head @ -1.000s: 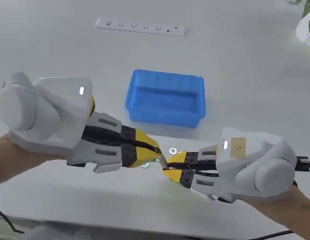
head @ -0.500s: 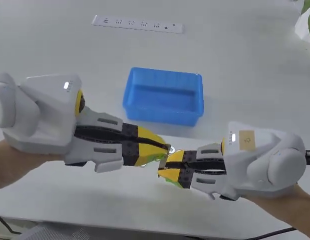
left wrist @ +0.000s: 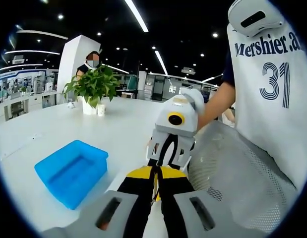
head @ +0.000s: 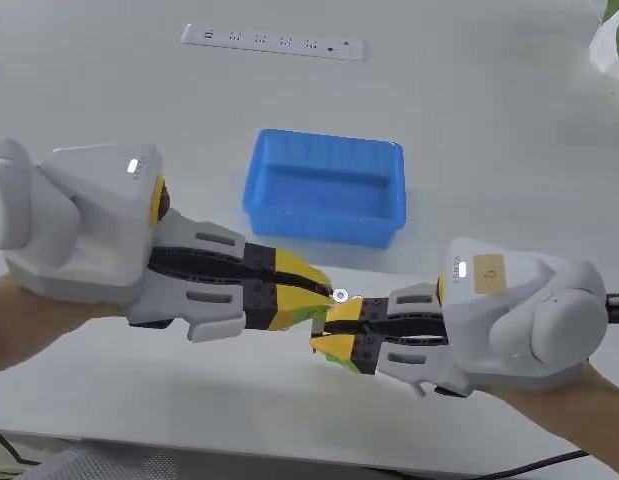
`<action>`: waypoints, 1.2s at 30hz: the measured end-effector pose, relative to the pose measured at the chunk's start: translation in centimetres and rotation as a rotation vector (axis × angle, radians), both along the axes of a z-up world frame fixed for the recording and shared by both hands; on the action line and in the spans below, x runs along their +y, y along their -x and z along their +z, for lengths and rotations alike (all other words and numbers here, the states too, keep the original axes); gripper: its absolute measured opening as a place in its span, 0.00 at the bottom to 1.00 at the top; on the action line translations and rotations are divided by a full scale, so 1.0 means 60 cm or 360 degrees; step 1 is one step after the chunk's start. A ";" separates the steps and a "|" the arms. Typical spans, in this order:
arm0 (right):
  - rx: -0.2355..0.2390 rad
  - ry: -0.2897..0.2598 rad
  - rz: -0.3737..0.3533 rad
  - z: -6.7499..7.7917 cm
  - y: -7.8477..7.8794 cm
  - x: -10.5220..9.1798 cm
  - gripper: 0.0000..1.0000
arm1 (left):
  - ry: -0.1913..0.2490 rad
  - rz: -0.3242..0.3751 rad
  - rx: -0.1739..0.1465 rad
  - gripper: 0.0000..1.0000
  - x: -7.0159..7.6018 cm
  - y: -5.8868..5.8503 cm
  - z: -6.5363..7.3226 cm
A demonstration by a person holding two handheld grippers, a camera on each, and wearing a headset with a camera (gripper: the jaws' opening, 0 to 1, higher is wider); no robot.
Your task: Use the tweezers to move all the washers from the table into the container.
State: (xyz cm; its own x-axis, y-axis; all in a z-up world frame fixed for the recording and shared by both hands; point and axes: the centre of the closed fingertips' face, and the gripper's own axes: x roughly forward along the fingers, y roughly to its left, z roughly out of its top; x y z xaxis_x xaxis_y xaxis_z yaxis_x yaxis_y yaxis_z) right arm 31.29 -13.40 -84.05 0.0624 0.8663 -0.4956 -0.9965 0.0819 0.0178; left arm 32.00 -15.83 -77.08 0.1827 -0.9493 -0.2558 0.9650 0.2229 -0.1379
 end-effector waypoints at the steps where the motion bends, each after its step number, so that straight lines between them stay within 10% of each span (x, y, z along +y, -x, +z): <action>1: -0.0002 0.0002 0.0002 0.000 0.000 0.000 0.06 | -0.0001 -0.0002 -0.0003 0.07 0.000 0.000 0.000; 15: -0.0078 0.0024 -0.0024 0.010 -0.015 -0.014 0.07 | 0.0076 -0.0008 -0.0096 0.05 -0.022 -0.009 0.012; 36: -0.0066 -0.0032 -0.0105 0.024 -0.030 -0.016 0.11 | 0.0177 0.0015 -0.0054 0.04 -0.026 -0.027 0.028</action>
